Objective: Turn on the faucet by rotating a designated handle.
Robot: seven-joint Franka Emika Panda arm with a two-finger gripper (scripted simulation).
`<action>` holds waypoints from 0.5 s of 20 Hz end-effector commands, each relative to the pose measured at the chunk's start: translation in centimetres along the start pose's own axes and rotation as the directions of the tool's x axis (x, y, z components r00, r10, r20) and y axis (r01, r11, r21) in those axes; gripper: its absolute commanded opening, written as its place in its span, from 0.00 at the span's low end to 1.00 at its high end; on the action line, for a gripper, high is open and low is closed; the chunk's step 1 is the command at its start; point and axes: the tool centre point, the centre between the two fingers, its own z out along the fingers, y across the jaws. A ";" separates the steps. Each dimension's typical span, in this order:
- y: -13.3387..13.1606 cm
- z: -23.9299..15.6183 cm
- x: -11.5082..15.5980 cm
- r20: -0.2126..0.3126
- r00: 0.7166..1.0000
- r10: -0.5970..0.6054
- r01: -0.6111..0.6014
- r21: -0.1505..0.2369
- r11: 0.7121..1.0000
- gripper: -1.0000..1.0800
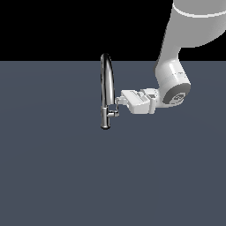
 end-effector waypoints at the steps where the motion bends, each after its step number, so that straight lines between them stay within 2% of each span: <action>1: 0.8 0.0 -0.5 0.005 1.000 0.000 0.000 -0.007 1.000 0.00; 5: 0.8 0.5 -0.4 0.006 1.000 -0.002 0.002 -0.010 1.000 0.00; 10: 2.4 0.4 0.3 0.006 1.000 -0.002 0.002 -0.009 1.000 0.00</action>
